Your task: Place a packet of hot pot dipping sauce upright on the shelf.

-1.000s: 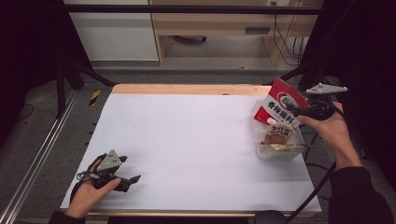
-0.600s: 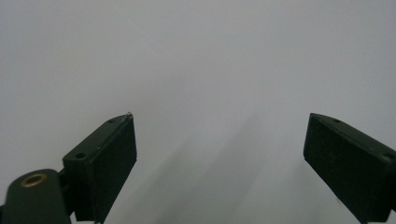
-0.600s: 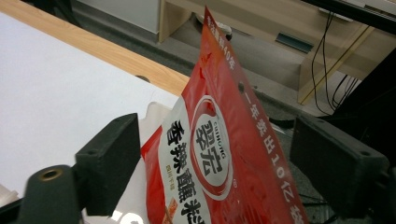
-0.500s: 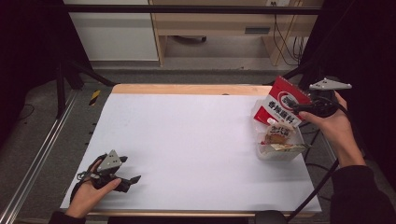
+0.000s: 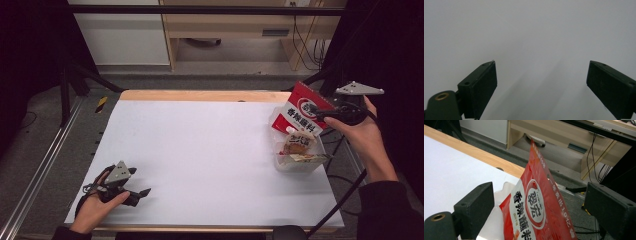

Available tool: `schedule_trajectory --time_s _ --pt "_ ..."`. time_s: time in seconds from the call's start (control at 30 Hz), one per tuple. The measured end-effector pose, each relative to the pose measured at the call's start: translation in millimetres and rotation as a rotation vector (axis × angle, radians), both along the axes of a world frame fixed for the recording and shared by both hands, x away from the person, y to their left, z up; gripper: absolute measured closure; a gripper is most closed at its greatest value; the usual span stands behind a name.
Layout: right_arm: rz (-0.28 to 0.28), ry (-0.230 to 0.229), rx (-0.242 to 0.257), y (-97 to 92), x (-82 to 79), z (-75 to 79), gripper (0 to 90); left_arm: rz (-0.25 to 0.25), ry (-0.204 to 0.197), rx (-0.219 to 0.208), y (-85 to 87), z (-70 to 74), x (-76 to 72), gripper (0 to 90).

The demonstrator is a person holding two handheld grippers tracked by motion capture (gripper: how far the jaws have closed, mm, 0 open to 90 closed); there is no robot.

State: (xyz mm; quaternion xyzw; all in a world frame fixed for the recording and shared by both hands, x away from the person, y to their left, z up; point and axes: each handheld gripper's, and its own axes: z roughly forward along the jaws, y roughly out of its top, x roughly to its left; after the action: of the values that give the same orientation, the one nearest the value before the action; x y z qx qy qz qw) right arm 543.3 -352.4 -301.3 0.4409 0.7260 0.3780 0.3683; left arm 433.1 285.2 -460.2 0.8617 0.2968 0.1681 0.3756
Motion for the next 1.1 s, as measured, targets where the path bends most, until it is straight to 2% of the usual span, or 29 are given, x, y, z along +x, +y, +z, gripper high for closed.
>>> schedule_trajectory --time_s 0.33,0.6,0.87,1.1 --pt "0.011 -0.043 0.015 3.2 -11.0 9.0 9.5 0.000 0.000 0.000 -0.1 0.1 0.0 9.3" --pt "0.035 -0.112 0.011 15.1 -34.0 25.7 9.2 0.000 -0.002 0.002 -0.3 0.1 -0.2 9.3" --pt "0.087 -0.165 -0.006 41.1 -59.5 38.8 9.0 0.000 -0.003 0.005 -0.6 0.1 -0.2 9.3" --pt "0.136 -0.166 -0.017 63.0 -69.2 42.6 8.3 0.001 -0.004 0.003 0.1 0.4 -0.2 9.3"
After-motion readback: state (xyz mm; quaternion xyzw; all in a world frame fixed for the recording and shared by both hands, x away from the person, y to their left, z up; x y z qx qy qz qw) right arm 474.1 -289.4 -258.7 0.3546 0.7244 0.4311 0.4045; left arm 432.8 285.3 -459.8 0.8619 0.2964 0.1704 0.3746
